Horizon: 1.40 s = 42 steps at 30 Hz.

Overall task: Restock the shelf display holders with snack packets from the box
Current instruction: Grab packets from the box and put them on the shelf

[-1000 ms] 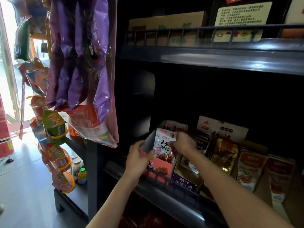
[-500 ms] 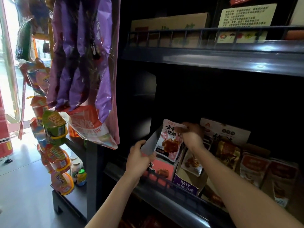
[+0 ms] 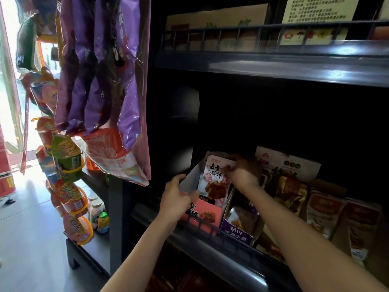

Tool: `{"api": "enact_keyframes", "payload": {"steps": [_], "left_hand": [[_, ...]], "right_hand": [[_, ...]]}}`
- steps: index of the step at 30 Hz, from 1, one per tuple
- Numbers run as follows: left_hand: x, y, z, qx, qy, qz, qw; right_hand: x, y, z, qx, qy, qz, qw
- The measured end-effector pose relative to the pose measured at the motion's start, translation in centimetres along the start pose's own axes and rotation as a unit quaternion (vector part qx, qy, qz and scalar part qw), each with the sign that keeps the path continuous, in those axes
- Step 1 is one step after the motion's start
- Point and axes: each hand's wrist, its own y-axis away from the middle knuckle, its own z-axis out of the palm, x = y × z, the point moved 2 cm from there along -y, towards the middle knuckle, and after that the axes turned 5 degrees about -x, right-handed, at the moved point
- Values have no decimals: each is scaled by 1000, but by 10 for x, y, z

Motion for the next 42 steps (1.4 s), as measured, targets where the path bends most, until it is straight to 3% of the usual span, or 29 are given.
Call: {"api": "enact_keyframes", "payload": {"steps": [3, 8, 14, 18, 24, 28, 34, 42], "left_hand": [[0, 0, 0, 1, -2, 1, 1000], [0, 1, -1, 5, -3, -1, 1000], [6, 8, -2, 39, -45, 30, 998], [14, 16, 0, 72, -89, 75, 991], [28, 39, 11, 134, -147, 137, 970], [37, 57, 31, 111, -172, 184, 961], [27, 47, 55, 6, -279, 254, 926], [13, 38, 64, 43, -350, 293, 889]], "right_hand": [[-1, 1, 1, -8, 14, -1, 1000], [7, 3, 3, -46, -68, 5, 997], [5, 37, -49, 20, -119, 21, 992], [28, 77, -66, -61, -162, 68, 983], [51, 109, -87, -78, -147, 52, 985], [46, 109, -76, -144, -37, -11, 989], [35, 84, -59, -214, 15, -32, 976], [27, 71, -60, -270, -72, -44, 959]]}}
